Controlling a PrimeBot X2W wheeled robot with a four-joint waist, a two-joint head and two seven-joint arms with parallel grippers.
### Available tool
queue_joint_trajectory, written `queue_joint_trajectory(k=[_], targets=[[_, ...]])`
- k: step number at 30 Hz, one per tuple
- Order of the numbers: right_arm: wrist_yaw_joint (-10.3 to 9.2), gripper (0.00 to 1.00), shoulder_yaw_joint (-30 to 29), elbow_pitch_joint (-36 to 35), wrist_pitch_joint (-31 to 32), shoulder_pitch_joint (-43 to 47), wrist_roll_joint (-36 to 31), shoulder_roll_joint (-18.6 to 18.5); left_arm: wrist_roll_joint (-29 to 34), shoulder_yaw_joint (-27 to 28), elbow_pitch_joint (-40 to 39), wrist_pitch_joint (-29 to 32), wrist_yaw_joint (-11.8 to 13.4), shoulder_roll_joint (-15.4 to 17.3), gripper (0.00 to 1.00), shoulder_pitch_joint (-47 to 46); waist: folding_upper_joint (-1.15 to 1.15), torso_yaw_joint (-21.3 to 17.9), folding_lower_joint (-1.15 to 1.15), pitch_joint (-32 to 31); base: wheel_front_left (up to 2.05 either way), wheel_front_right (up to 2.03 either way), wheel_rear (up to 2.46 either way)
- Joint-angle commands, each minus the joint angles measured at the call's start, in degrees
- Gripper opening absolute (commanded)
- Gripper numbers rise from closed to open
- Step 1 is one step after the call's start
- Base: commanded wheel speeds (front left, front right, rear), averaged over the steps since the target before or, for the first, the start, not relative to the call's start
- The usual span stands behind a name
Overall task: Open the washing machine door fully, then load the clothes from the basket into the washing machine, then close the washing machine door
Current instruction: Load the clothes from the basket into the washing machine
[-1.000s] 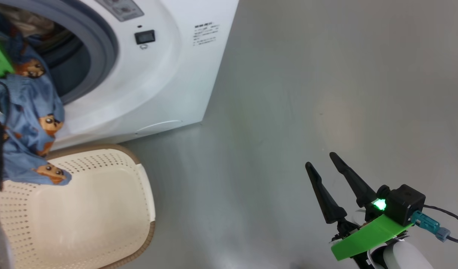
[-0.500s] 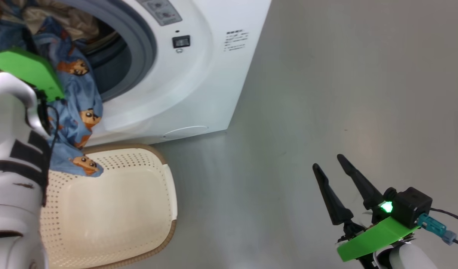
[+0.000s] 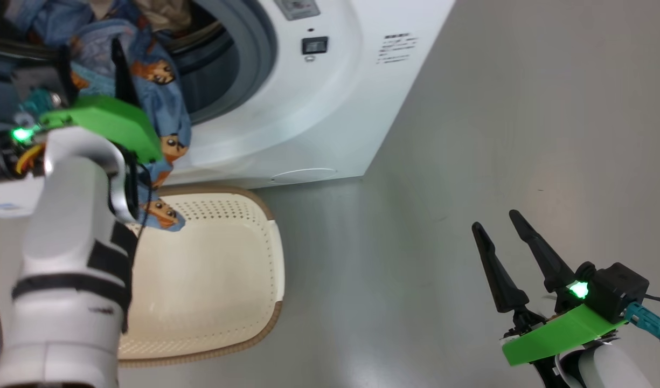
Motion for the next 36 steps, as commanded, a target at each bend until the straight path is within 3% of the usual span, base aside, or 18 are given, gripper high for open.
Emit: queue_joint_trajectory(k=[1, 21, 26, 36], targets=[[0.16, 1.0, 0.6, -1.6, -0.3, 0.9, -0.7, -0.8, -0.2, 0.6, -4.5, -0.3, 0.2, 1.6, 1.0, 3.3, 0.0, 1.6, 0.0, 0.6, 0.0, 0.0, 0.0], [0.16, 1.0, -0.3, -2.0, -0.3, 0.7, -1.2, -1.4, -2.3, 1.0, -36.1, -0.4, 4.3, -0.4, 1.0, 33.6, 0.0, 4.2, 0.0, -0.3, 0.0, 0.0, 0.0], [0.16, 1.0, -0.1, -2.0, -0.3, 0.6, -1.2, -2.0, -2.5, 0.1, -42.2, -0.4, 5.7, -0.6, 1.0, 41.7, 0.0, 4.7, 0.0, -0.5, 0.0, 0.0, 0.0], [0.16, 1.0, 0.4, -1.9, -0.3, 0.6, -1.2, -2.1, -2.4, -3.0, -47.9, -0.4, 7.3, -0.6, 1.0, 48.3, 0.0, 4.3, 0.0, -1.8, 0.0, 0.0, 0.0]])
